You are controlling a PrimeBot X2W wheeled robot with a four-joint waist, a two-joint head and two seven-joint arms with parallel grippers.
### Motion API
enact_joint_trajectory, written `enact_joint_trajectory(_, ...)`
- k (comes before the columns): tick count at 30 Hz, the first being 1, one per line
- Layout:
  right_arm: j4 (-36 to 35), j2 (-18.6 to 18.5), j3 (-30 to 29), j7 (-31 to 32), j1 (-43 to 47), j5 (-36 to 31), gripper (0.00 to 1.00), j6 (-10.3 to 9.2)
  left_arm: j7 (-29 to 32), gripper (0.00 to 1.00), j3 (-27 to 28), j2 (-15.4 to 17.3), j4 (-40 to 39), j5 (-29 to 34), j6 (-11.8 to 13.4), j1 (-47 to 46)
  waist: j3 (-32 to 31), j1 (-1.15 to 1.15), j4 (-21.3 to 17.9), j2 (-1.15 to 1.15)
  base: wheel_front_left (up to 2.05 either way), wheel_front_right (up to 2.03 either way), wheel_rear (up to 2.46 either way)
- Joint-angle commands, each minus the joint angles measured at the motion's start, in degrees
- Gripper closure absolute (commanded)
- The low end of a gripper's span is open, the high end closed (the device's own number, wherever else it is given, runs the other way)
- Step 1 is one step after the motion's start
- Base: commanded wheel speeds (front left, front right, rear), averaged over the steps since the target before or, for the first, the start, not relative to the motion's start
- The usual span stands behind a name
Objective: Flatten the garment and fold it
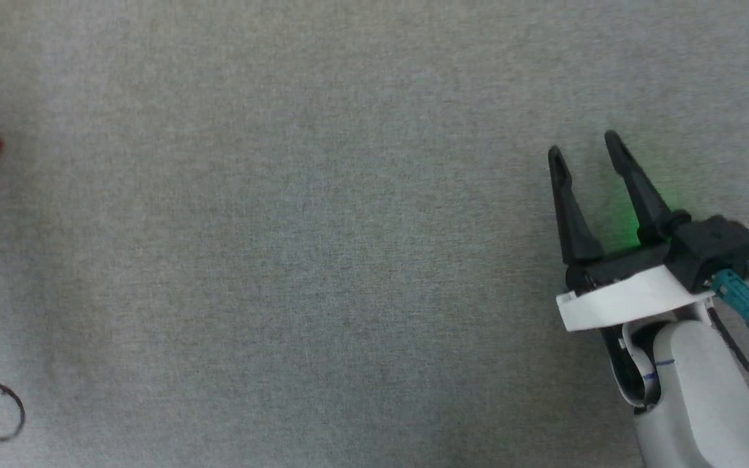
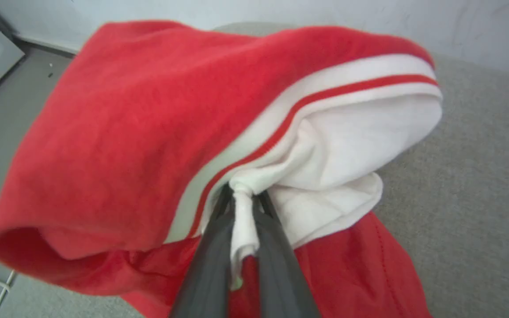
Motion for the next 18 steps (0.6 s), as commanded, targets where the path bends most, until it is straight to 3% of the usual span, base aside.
enact_joint_trajectory(1,0.48,-0.19,-0.36,-0.17,0.99,0.52,0.0,-0.12,-3.11,1.0,-0.35,0.63,-0.51,1.55,-0.54,-0.43,-6.04,-0.01,0.79,0.0,0.0,0.0,0.0)
enact_joint_trajectory(4,1.4,-0.19,-1.23,-0.17,2.8,1.18,0.0,-0.12,-13.09,1.0,-2.06,2.09,-0.36,5.3,-1.59,-1.9,-11.67,-0.01,0.47,0.0,0.0,0.0,0.0)
enact_joint_trajectory(10,2.52,-0.19,-4.15,-0.18,8.12,2.22,0.0,-0.12,-25.27,1.0,-8.37,1.98,-0.54,9.21,-5.45,-7.71,-21.03,-0.01,-0.53,0.0,0.0,0.0,0.0)
enact_joint_trajectory(13,2.66,-0.19,-5.44,-0.18,10.39,2.5,0.0,-0.12,-28.63,1.0,-12.24,-0.17,-0.5,9.45,-7.95,-11.64,-24.08,-0.01,-1.38,0.0,0.0,0.0,0.0)
enact_joint_trajectory(18,2.31,-0.19,-6.55,-0.18,12.57,3.22,0.0,-0.12,-30.79,1.0,-19.17,-7.43,-1.23,8.7,-10.73,-17.0,-27.6,-0.01,-3.73,0.0,0.0,0.0,0.0)
